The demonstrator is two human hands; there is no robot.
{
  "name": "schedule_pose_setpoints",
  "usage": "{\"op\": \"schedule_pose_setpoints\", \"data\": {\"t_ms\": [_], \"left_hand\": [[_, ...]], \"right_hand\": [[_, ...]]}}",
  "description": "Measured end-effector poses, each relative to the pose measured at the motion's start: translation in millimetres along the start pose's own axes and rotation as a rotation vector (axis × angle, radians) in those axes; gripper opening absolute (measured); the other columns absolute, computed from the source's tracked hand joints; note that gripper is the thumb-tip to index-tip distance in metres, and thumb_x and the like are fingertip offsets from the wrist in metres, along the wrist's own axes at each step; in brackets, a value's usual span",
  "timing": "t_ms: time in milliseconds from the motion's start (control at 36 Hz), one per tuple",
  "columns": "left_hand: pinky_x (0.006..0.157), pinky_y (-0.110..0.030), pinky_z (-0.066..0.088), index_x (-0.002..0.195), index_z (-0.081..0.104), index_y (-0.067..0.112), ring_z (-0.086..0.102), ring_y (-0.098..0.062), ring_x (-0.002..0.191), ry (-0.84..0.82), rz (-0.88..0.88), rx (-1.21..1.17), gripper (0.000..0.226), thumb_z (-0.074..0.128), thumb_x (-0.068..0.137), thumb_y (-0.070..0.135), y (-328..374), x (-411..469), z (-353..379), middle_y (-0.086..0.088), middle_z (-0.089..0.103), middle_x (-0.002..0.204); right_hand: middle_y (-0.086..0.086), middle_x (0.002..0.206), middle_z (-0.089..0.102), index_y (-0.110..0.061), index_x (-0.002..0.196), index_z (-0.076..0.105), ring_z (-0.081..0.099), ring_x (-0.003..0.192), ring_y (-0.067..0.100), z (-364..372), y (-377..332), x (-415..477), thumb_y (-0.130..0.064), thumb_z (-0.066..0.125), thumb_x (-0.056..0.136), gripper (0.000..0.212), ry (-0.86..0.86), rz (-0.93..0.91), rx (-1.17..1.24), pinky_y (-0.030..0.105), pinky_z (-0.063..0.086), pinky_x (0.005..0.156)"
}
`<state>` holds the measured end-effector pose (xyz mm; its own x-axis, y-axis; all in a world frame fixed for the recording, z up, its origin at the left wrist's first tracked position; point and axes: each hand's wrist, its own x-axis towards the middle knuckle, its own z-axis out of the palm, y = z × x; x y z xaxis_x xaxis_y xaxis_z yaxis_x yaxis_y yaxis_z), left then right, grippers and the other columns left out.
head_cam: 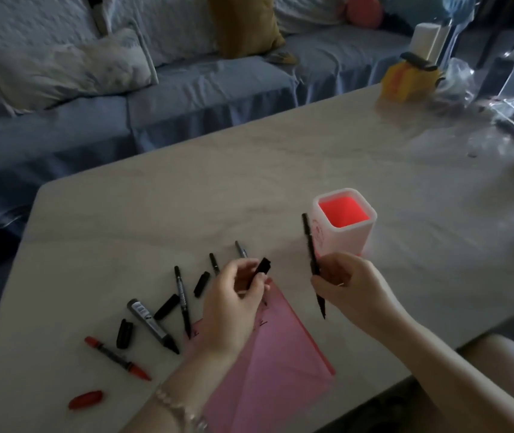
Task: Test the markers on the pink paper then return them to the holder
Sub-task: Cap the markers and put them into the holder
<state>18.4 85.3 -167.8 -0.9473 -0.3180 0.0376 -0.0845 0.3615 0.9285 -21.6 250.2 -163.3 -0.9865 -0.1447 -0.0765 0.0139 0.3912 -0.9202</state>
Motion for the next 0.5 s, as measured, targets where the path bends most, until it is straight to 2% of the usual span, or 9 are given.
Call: {"op": "schedule_pose_setpoints", "data": {"t_ms": [56, 111, 167, 222, 278, 361, 444, 500], "left_hand": [[0.066, -0.008, 0.049, 0.097, 0.063, 0.022, 0.065, 0.002, 0.07, 0.001, -0.016, -0.068, 0.017, 0.057, 0.088, 0.009, 1.6, -13.0, -16.9, 0.005, 0.069, 0.077], [0.064, -0.008, 0.048, 0.092, 0.064, 0.029, 0.065, 0.002, 0.07, 0.002, -0.027, -0.106, 0.017, 0.06, 0.086, 0.013, -0.6, -24.2, -32.8, 0.004, 0.07, 0.073], [0.062, -0.01, 0.048, 0.089, 0.065, 0.033, 0.064, 0.001, 0.07, 0.011, -0.055, -0.152, 0.01, 0.068, 0.079, 0.03, -4.4, -32.1, -45.5, 0.007, 0.072, 0.078], [0.059, -0.011, 0.048, 0.088, 0.064, 0.034, 0.064, 0.0, 0.069, 0.012, -0.067, -0.164, 0.024, 0.067, 0.069, 0.048, -8.9, -37.8, -54.5, 0.01, 0.071, 0.081], [0.057, -0.008, 0.046, 0.088, 0.064, 0.032, 0.062, 0.003, 0.065, 0.027, -0.078, -0.193, 0.017, 0.072, 0.074, 0.038, -9.6, -40.7, -59.7, 0.011, 0.071, 0.082], [0.056, -0.006, 0.044, 0.087, 0.063, 0.03, 0.063, 0.004, 0.067, 0.042, -0.068, -0.197, 0.018, 0.067, 0.08, 0.014, -10.7, -44.2, -64.4, 0.017, 0.07, 0.081], [0.058, -0.006, 0.045, 0.084, 0.063, 0.033, 0.064, 0.002, 0.069, 0.041, -0.072, -0.195, 0.024, 0.066, 0.081, 0.009, -11.5, -47.5, -67.5, 0.021, 0.07, 0.081], [0.059, -0.008, 0.045, 0.084, 0.064, 0.035, 0.063, 0.002, 0.069, 0.043, -0.072, -0.192, 0.026, 0.065, 0.081, 0.009, -12.0, -48.6, -68.1, 0.022, 0.069, 0.082]], "right_hand": [[-0.009, 0.067, 0.066, -0.025, 0.071, 0.061, 0.061, 0.063, 0.003, 4.9, -10.6, -3.5, -0.008, 0.067, 0.073, 0.019, 0.001, 0.001, 0.077, 0.019, 0.051, 0.065], [-0.004, 0.069, 0.068, -0.018, 0.076, 0.062, 0.065, 0.067, 0.012, 10.8, -23.7, -9.2, 0.0, 0.065, 0.073, 0.019, 0.007, -0.007, 0.228, 0.033, 0.055, 0.073], [-0.001, 0.071, 0.07, -0.012, 0.081, 0.061, 0.067, 0.07, 0.012, 16.0, -35.8, -16.2, 0.008, 0.062, 0.075, 0.02, -0.001, -0.048, 0.399, 0.033, 0.056, 0.073], [0.001, 0.075, 0.071, -0.007, 0.085, 0.061, 0.068, 0.076, 0.014, 20.5, -44.9, -23.4, 0.011, 0.06, 0.076, 0.02, -0.023, -0.091, 0.518, 0.029, 0.057, 0.073], [0.003, 0.077, 0.071, -0.006, 0.085, 0.061, 0.069, 0.078, 0.016, 27.3, -50.9, -29.6, 0.01, 0.06, 0.075, 0.018, -0.049, -0.085, 0.635, 0.028, 0.058, 0.072], [0.008, 0.078, 0.069, -0.005, 0.082, 0.061, 0.068, 0.075, 0.018, 40.6, -53.6, -35.3, -0.008, 0.061, 0.068, 0.015, -0.066, -0.044, 0.745, 0.027, 0.058, 0.068], [0.01, 0.08, 0.067, -0.005, 0.083, 0.061, 0.069, 0.075, 0.018, 48.3, -51.2, -36.2, -0.015, 0.061, 0.066, 0.02, -0.05, -0.019, 0.767, 0.027, 0.057, 0.068], [0.007, 0.079, 0.07, -0.007, 0.084, 0.062, 0.069, 0.077, 0.02, 49.0, -49.4, -35.9, -0.024, 0.069, 0.061, 0.03, -0.066, -0.023, 0.771, 0.026, 0.057, 0.067]]}}
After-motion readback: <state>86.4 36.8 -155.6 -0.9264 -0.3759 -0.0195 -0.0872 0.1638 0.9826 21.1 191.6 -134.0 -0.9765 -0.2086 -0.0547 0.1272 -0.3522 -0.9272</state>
